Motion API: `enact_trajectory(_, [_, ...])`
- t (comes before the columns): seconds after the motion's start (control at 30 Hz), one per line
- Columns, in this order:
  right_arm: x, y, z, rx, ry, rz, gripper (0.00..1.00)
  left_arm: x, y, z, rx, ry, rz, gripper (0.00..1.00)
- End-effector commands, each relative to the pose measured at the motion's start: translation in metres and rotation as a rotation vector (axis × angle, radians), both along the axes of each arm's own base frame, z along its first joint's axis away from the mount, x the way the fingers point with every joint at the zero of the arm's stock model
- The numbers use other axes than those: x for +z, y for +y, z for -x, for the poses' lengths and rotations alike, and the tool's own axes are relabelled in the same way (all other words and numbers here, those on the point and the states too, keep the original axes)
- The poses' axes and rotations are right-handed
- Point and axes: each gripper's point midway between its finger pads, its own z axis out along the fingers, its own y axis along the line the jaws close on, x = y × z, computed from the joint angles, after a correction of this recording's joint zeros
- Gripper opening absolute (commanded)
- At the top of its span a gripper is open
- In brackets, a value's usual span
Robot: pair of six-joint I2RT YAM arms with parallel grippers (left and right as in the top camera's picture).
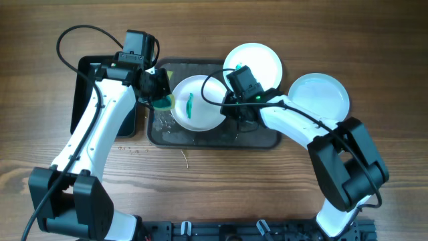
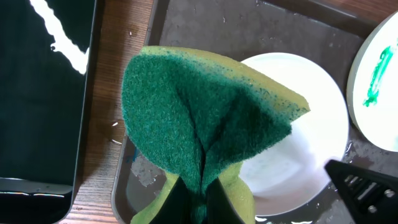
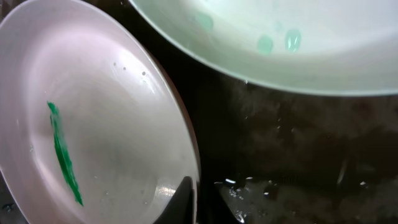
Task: Clean dirty plates on tray and stack at the side
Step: 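Grasp the lower-right plate rim with the right gripper and slide it left, then scrub the second plate with the sponge in the left gripper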
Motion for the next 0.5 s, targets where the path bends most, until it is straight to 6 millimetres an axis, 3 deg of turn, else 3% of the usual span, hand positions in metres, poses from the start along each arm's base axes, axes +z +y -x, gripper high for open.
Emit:
enact_trajectory(0.0, [0.003,0.008,-0.002,0.022,0.003,-0.030,0.24,0.006,0.000,-0.007,0.011,-0.025,-0.004,0.04])
enact_trajectory(0.07, [0.002,0.008,-0.003,0.032,0.012,-0.031,0.31,0.005,-0.001,-0.008,0.009,-0.026,-0.003,0.04])
enact_trajectory(0.23, [-0.011,0.014,-0.012,0.081,0.065,-0.022,0.34,-0.004,-0.014,-0.010,-0.025,-0.002,0.054,0.04])
enact_trajectory(0.37, [-0.013,0.020,-0.021,0.105,0.074,-0.010,0.26,-0.011,-0.016,-0.016,-0.034,-0.002,0.054,0.04])
enact_trajectory(0.47, [-0.013,0.020,-0.023,0.101,0.067,-0.012,0.14,-0.014,-0.026,-0.018,-0.111,-0.004,0.086,0.04])
